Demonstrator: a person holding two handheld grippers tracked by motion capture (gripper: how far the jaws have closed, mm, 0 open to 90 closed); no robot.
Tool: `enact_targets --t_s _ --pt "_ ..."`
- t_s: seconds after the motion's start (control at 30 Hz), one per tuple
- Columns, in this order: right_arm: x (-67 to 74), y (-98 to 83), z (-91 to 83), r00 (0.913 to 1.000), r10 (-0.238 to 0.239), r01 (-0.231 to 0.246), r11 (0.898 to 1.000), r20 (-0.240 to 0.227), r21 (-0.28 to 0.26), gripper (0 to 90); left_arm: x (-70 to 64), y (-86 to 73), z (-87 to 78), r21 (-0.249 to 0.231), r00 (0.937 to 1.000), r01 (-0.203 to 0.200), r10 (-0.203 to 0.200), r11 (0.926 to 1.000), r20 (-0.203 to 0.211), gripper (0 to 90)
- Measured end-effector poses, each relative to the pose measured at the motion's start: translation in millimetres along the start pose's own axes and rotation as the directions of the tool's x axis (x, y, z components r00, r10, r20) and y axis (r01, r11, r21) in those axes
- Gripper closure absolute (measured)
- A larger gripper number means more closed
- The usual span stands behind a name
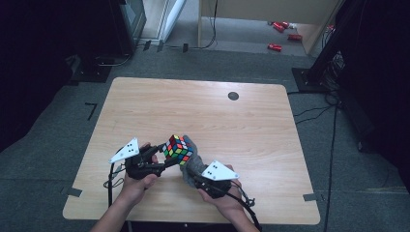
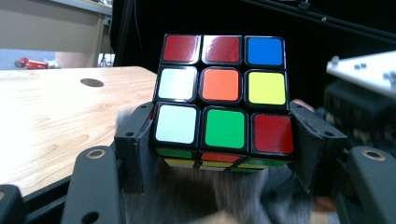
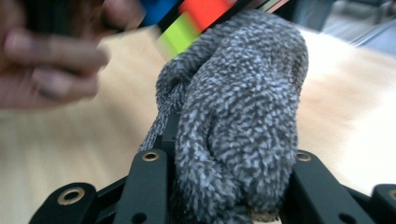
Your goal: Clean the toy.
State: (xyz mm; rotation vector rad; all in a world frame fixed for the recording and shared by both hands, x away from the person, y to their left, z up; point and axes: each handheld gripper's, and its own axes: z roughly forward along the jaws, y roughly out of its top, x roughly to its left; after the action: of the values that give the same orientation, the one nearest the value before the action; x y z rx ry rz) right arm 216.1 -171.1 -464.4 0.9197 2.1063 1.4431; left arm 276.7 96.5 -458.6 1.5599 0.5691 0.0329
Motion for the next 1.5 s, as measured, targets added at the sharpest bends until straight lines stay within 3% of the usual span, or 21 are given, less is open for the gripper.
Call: enact_targets --t_s 0.1,0.33,0.4,0.53,0.6,0.73,0.8,0.87,0.93,1.07,1.13,1.33,1.4,1.5 --pt "-4.5 2.7 -5.0 0.9996 0.021 -0.021 0.999 0.020 -0.034 65.9 -0.4 -0.4 2.0 0.004 0.9999 0.009 -0.009 1.0000 0.008 34.2" --pt "14.6 -7.8 10.6 0.9975 -0.040 0.042 0.998 -0.058 0.041 65.8 -0.4 -0.7 2.1 0.011 1.0000 0.002 -0.002 0.9999 0.001 34.2" --pt "9.5 -6.6 8.3 0.9986 -0.025 0.027 0.999 -0.047 0.034 65.7 0.1 -0.6 1.6 0.010 1.0000 0.004 -0.004 0.9999 0.004 34.2" --pt "-9.4 -1.8 -5.1 0.9982 0.050 -0.049 0.998 0.033 -0.041 65.8 -1.5 -2.4 4.1 0.031 1.0000 -0.008 0.008 0.9995 0.000 34.3" --pt "-11.7 -0.9 -8.1 0.9971 0.061 -0.059 0.997 0.045 -0.057 65.9 -2.5 -2.6 5.6 0.032 1.0000 -0.008 0.008 0.9995 0.003 34.2" --pt "4.9 -6.1 1.5 0.9994 -0.019 0.019 1.000 -0.030 -0.011 66.4 -1.9 -1.1 3.5 0.018 1.0000 -0.001 0.001 0.9998 0.004 34.2" --pt "14.8 -9.1 7.2 0.9954 -0.064 0.065 0.998 -0.071 0.011 66.3 -0.3 -0.2 1.0 0.008 1.0000 0.007 -0.007 0.9999 -0.003 34.2" --pt "18.8 -9.4 9.0 0.9920 -0.097 0.099 0.995 -0.081 0.017 66.3 1.3 0.3 -0.8 0.005 1.0000 0.006 -0.006 1.0000 -0.007 34.2" --pt "13.6 -6.9 6.4 0.9949 -0.082 0.083 0.997 -0.058 0.008 66.2 1.6 0.3 -1.0 0.002 0.9999 0.008 -0.008 1.0000 -0.009 34.3" --pt "-5.5 -2.1 -5.4 0.9998 0.013 -0.012 0.998 0.012 -0.056 66.2 -0.3 -1.7 2.1 0.023 1.0000 -0.003 0.003 0.9997 -0.006 34.3" --pt "-6.1 -2.0 -6.4 0.9999 0.013 -0.013 0.998 0.006 -0.060 66.2 -1.2 -2.1 3.8 0.022 1.0000 -0.001 0.001 0.9998 -0.001 34.2" --pt "12.6 -11.4 8.1 0.9950 -0.044 0.045 0.999 -0.090 0.012 66.2 0.2 -1.3 1.7 0.014 1.0000 0.003 -0.003 0.9999 -0.007 34.2" --pt "11.9 -9.6 7.2 0.9950 -0.063 0.063 0.998 -0.078 0.009 66.2 0.6 -1.0 0.8 0.009 0.9999 0.006 -0.006 0.9999 -0.008 34.2" --pt "-1.5 -4.2 -0.5 0.9996 -0.009 0.008 0.999 -0.026 -0.035 66.2 1.0 -1.6 1.5 0.014 1.0000 0.003 -0.003 0.9999 -0.005 34.2"
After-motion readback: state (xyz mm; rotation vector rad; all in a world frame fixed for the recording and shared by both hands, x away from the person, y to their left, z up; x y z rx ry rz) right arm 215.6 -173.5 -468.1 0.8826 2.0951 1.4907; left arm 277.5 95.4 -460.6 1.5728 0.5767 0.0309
